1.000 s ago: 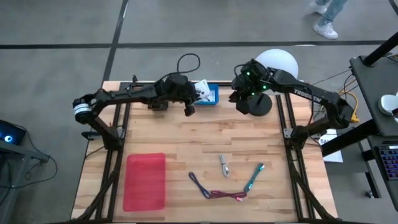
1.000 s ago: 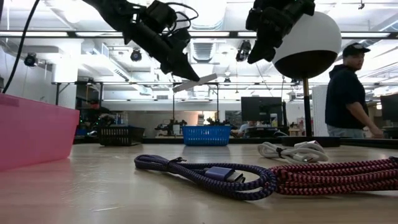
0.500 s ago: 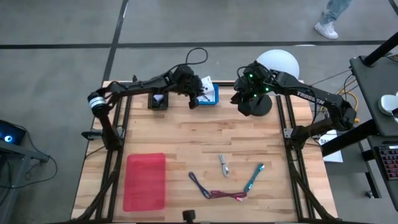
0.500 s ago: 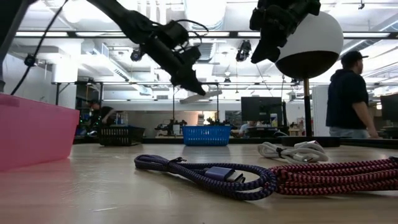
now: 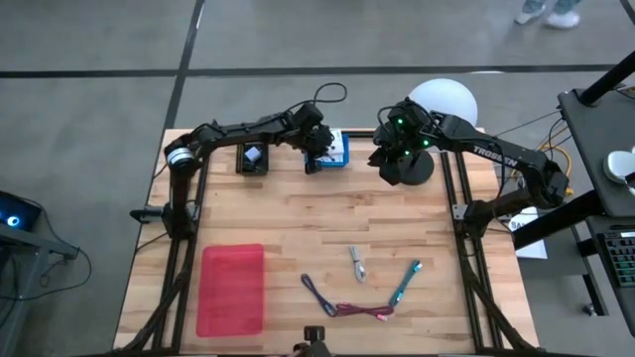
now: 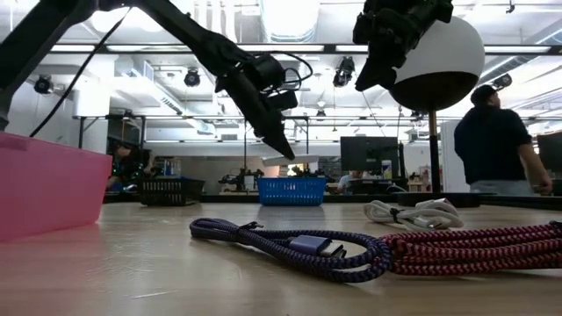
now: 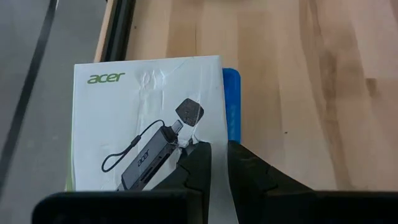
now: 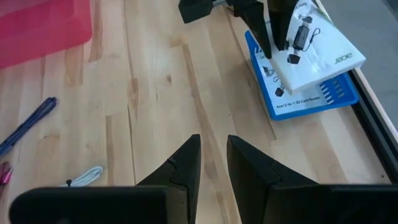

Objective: Pick and place items into bin
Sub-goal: Put the white USB box into the blue bin

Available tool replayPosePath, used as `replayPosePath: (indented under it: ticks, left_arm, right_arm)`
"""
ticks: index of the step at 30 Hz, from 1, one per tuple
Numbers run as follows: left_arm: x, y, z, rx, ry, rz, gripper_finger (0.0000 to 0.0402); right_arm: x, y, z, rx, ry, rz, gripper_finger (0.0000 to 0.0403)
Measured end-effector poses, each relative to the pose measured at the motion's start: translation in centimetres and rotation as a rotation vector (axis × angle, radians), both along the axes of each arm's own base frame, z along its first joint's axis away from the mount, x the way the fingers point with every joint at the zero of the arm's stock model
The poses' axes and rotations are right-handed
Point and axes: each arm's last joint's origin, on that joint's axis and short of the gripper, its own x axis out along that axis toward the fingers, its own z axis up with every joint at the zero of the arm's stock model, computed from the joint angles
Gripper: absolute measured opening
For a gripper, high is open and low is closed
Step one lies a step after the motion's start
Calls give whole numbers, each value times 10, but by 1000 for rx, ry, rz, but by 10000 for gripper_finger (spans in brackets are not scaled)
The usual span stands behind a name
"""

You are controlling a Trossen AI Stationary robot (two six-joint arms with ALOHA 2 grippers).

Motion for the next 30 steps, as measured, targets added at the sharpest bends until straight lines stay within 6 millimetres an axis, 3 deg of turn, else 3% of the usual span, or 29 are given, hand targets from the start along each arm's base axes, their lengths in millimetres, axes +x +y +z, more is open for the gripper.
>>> replayPosePath:
  ticks: [5, 22, 30]
  left_arm:
    - [3, 2, -3, 71, 23, -69, 26]
    - [3, 4, -5, 83, 37, -56, 31]
    - [2, 5, -5, 83, 37, -52, 92]
  right_arm:
    - [0, 0, 0, -1, 1, 1, 68]
    - [0, 0, 0, 30, 1, -32, 68]
    - [0, 0, 0, 33, 1, -34, 68]
